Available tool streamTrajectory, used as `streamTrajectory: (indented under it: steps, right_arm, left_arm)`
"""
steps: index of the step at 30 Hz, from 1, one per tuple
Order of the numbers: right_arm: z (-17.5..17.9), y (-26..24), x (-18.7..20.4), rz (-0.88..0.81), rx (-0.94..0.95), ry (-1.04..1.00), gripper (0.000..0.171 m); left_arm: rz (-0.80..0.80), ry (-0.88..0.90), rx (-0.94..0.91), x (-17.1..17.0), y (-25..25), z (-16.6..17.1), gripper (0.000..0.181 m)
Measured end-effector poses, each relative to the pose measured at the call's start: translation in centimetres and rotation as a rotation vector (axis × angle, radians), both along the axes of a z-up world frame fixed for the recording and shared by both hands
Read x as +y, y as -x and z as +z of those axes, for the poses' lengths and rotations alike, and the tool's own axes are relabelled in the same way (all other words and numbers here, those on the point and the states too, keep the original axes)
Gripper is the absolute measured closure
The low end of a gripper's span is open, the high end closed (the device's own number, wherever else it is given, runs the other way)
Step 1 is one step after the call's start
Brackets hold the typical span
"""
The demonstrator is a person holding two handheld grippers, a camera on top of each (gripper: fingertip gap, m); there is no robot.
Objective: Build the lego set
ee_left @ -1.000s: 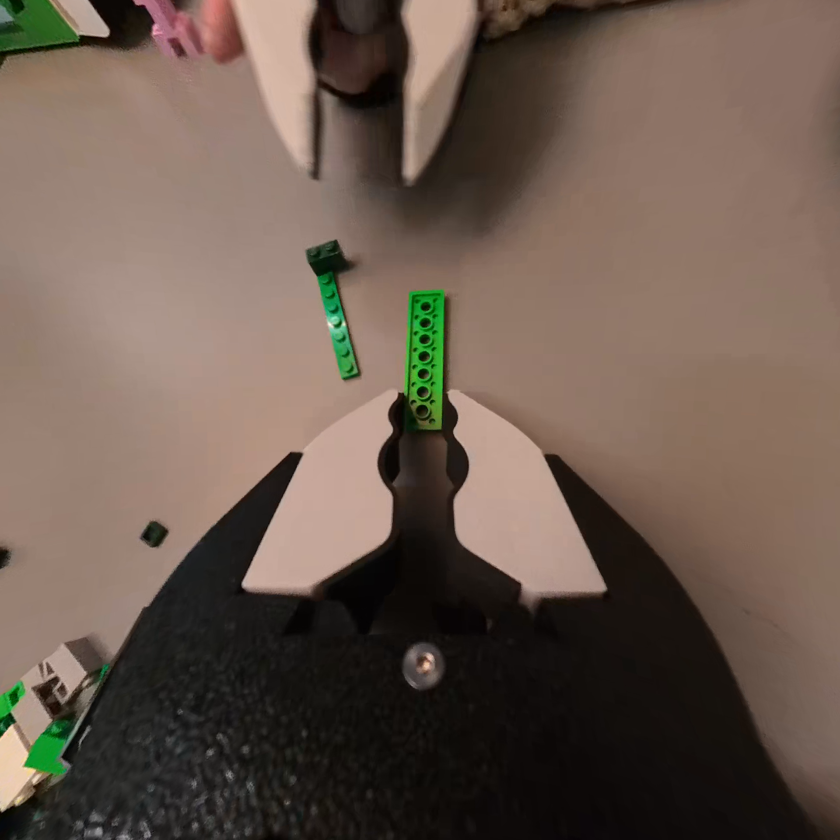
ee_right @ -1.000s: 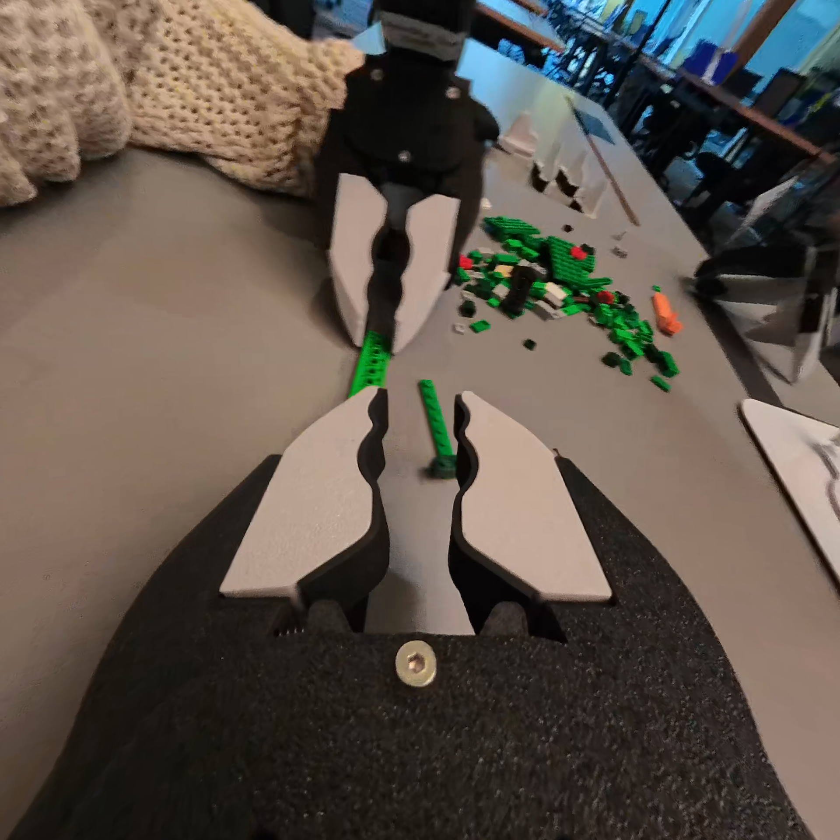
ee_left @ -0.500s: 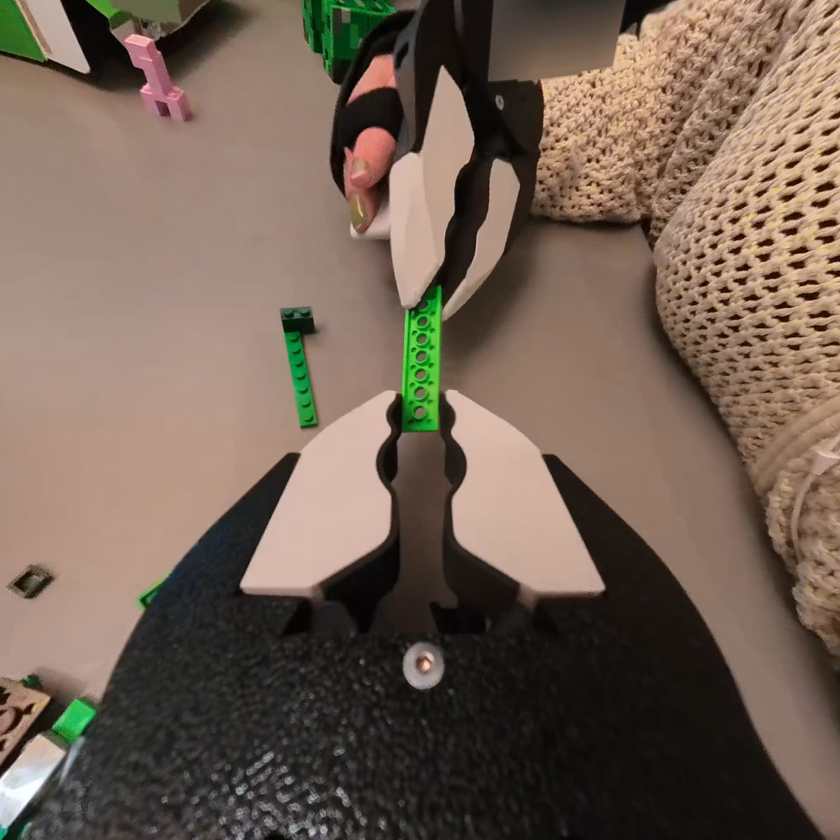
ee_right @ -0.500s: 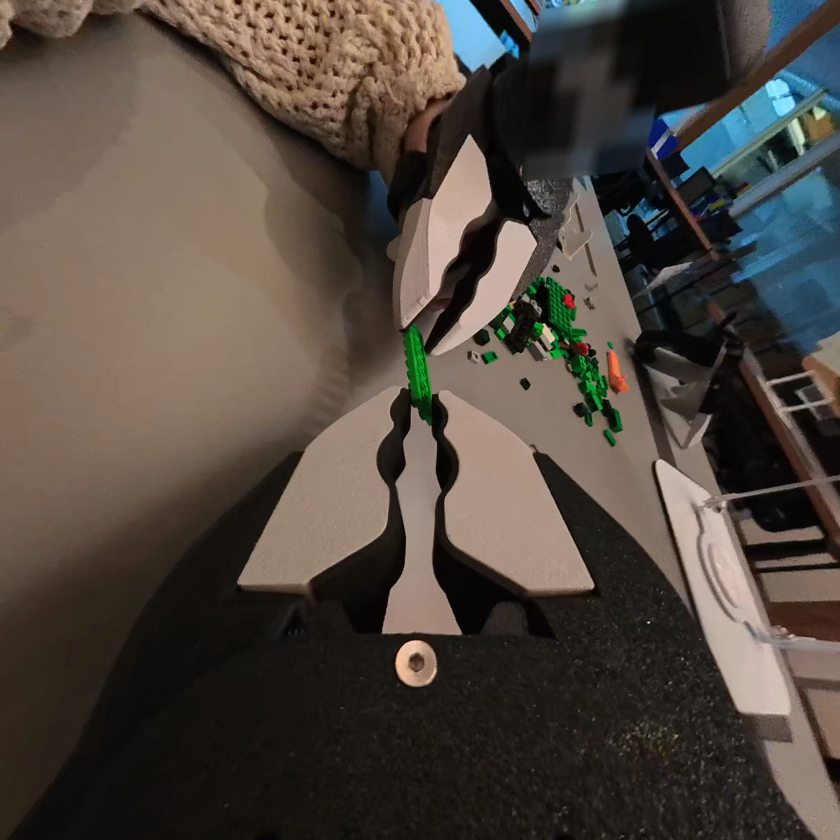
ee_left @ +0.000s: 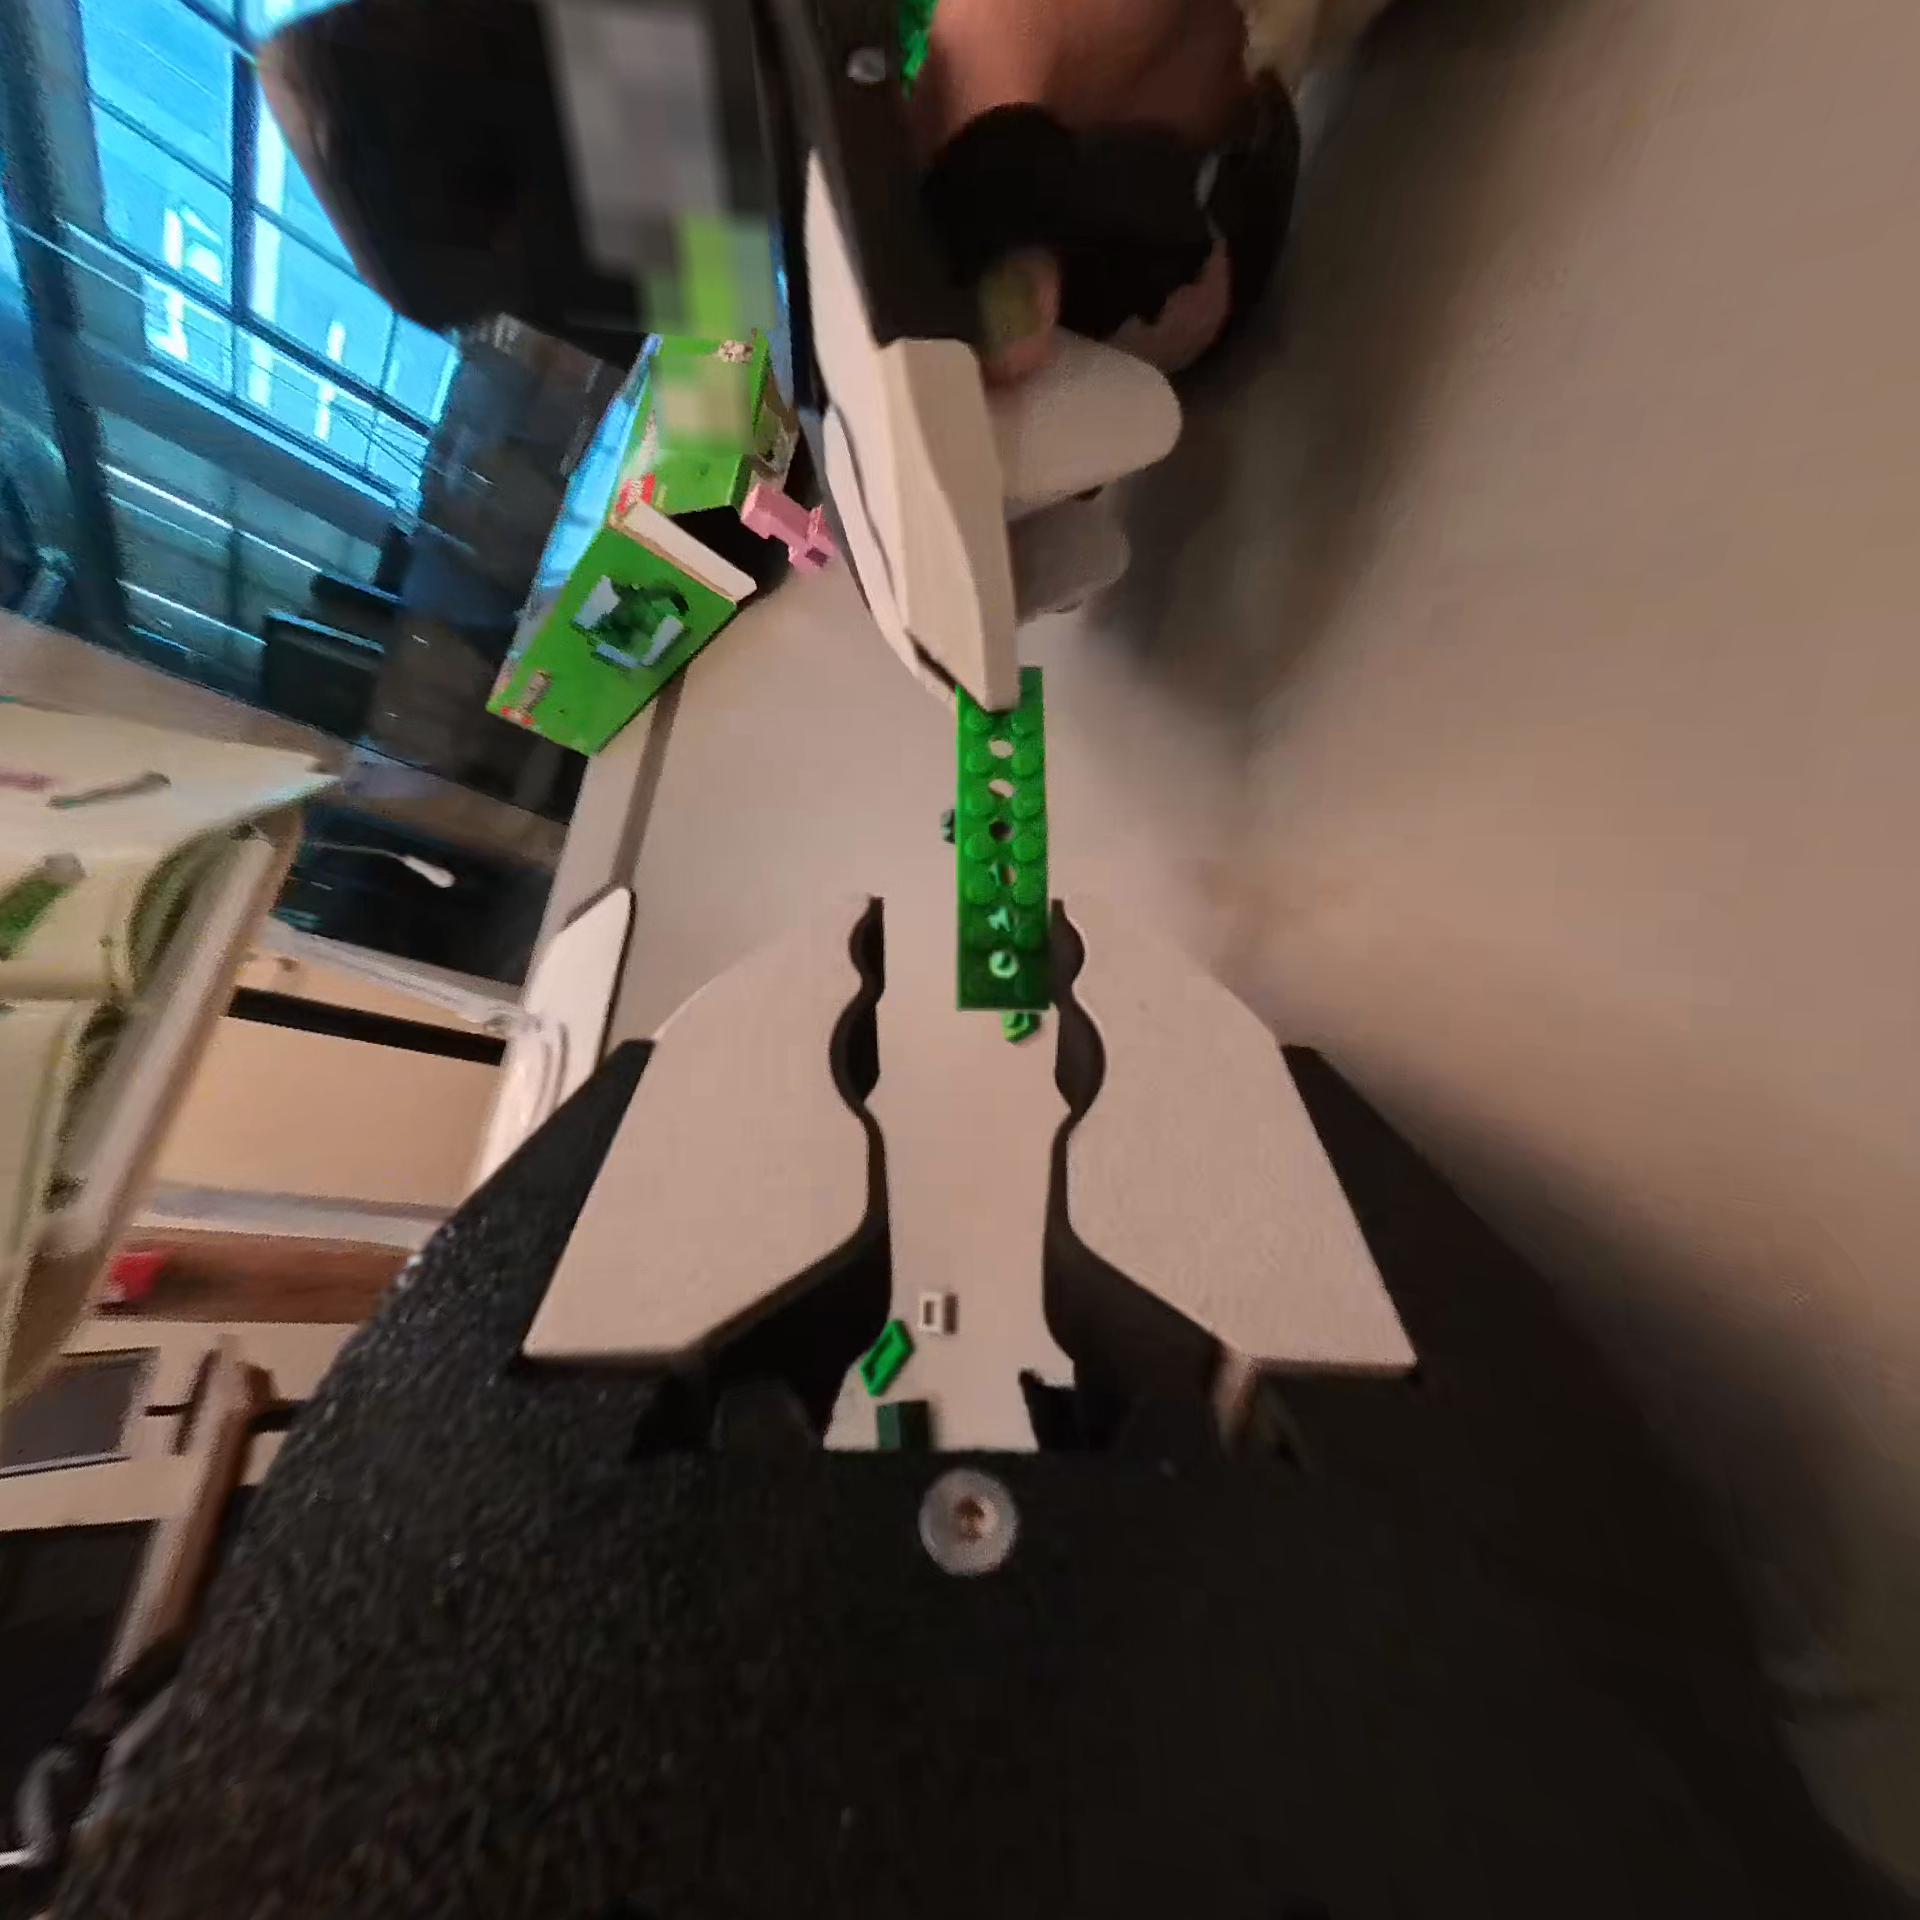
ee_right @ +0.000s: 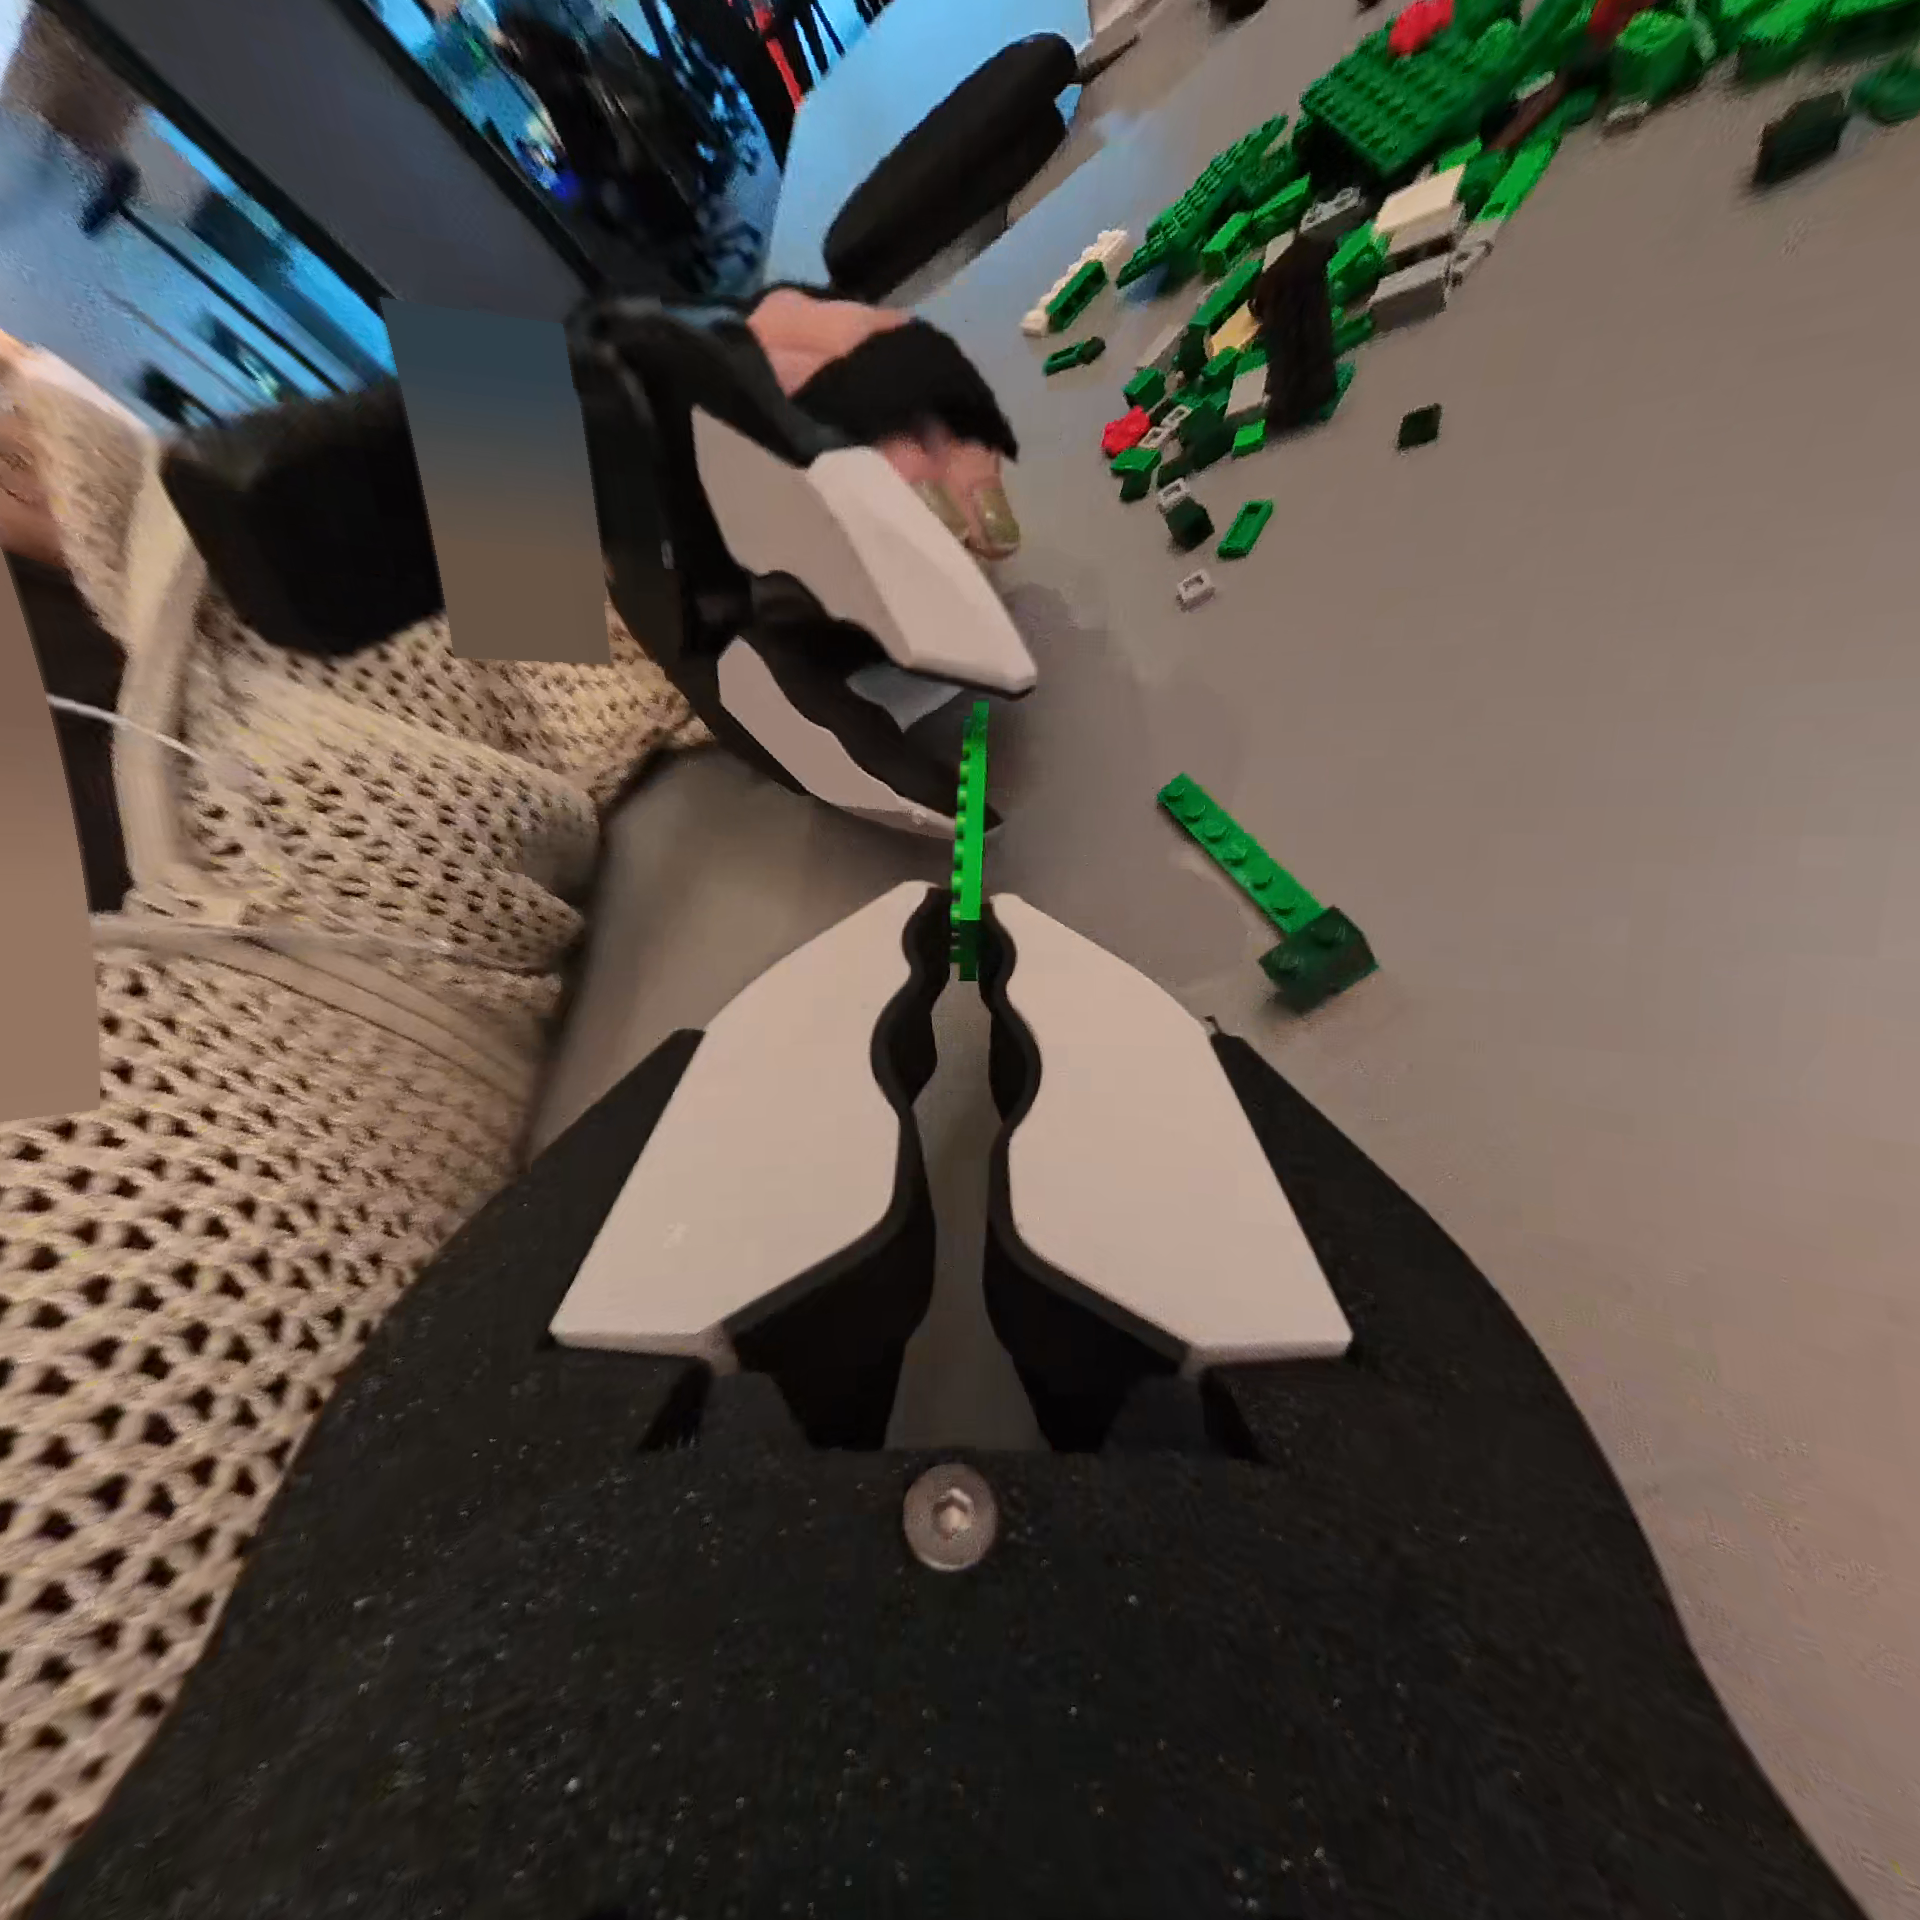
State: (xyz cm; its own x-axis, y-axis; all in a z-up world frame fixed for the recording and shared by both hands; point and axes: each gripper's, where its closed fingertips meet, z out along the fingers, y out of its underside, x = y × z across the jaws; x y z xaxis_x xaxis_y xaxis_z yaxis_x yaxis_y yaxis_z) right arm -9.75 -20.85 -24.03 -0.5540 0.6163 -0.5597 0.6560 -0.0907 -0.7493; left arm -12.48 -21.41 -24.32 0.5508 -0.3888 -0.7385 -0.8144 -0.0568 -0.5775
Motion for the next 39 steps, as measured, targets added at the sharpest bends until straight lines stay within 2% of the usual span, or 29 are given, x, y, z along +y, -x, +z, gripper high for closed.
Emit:
streamTrajectory:
  steps: [4,6,7,9,11,13,16,20,29,32,36,39]
  right_arm:
    - [0.0,-0.1,0.4,-0.006,-0.031,0.044,0.166]
    - [-0.1,-0.3,0.3,0.027,0.001,0.008,0.166]
    - [0.1,-0.4,0.4,0.043,0.043,-0.02,0.16]
    - [0.7,-0.1,1.6,0.03,0.182,-0.12,0.15]
    - [0.1,0.5,3.3,0.016,0.301,-0.314,0.144]
    - [-1.0,1.1,4.4,0.057,0.381,-0.504,0.144]
    - [-1.8,1.8,4.4,0.149,0.438,-0.602,0.144]
    - [-2.9,2.0,4.5,0.279,0.4,-0.614,0.14]
    - [-3.7,2.5,4.7,0.349,0.355,-0.626,0.148]
    - [-3.7,2.6,4.5,0.35,0.355,-0.625,0.155]
    - [-3.6,2.8,4.5,0.324,0.355,-0.619,0.155]
    - [-2.8,2.6,4.1,0.295,0.377,-0.579,0.155]
  left_arm:
    - [0.028,-0.015,0.111,0.3,-0.1,-0.4,0.166]
    - [0.034,0.018,0.092,0.4,-0.2,-0.6,0.166]
    - [0.036,0.045,0.054,0.3,-0.3,-0.7,0.166]
    - [0.063,0.147,-0.039,0.1,-0.3,-1.1,0.166]
    - [0.114,0.279,-0.143,-0.1,-0.1,-1.9,0.166]
    - [0.157,0.374,-0.243,-0.1,-0.3,-2.2,0.166]
    - [0.21,0.499,-0.318,-0.2,-0.5,-3.1,0.166]
    - [0.264,0.583,-0.368,-0.2,-0.4,-3.8,0.166]
    - [0.267,0.581,-0.399,0.0,-0.3,-3.9,0.166]
    - [0.258,0.587,-0.419,-0.1,-0.6,-3.9,0.166]
    - [0.258,0.579,-0.42,-0.1,-0.6,-3.9,0.166]
    - [0.254,0.566,-0.414,-0.2,-0.6,-3.8,0.157]
